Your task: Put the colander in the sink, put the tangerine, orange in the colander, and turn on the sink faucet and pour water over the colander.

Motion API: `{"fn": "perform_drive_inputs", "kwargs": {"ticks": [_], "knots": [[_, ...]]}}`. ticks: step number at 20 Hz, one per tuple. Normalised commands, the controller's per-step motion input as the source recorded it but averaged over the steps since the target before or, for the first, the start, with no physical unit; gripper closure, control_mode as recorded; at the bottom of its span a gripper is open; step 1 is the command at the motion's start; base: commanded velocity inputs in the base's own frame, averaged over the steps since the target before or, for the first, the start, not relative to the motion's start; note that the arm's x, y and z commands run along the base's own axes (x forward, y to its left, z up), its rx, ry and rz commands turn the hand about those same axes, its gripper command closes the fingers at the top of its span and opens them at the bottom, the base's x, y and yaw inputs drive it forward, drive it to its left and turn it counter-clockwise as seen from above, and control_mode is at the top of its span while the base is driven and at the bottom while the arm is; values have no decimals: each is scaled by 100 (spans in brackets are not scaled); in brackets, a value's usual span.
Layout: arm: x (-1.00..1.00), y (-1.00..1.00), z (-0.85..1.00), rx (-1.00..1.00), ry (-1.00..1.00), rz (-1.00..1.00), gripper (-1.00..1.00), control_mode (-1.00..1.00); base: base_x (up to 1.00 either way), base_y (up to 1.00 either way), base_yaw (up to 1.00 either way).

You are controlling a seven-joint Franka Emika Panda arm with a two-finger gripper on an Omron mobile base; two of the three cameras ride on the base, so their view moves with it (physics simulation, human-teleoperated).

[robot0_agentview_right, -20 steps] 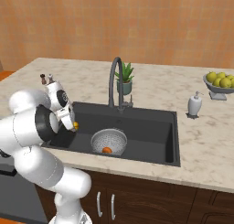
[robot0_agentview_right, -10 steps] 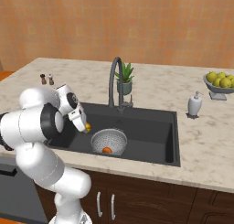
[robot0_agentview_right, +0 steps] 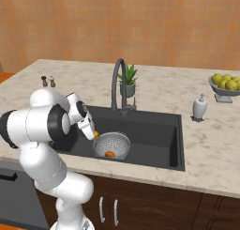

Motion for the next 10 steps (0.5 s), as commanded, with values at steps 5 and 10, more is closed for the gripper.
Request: {"fn": "perform_drive_inputs", "kwargs": {"ticks": [5, 10], "knots": [[9, -14, -19, 0, 0, 0, 100, -100, 0, 0, 0], [3, -12, -22, 0, 0, 0, 100, -100, 0, 0, 0]]}}
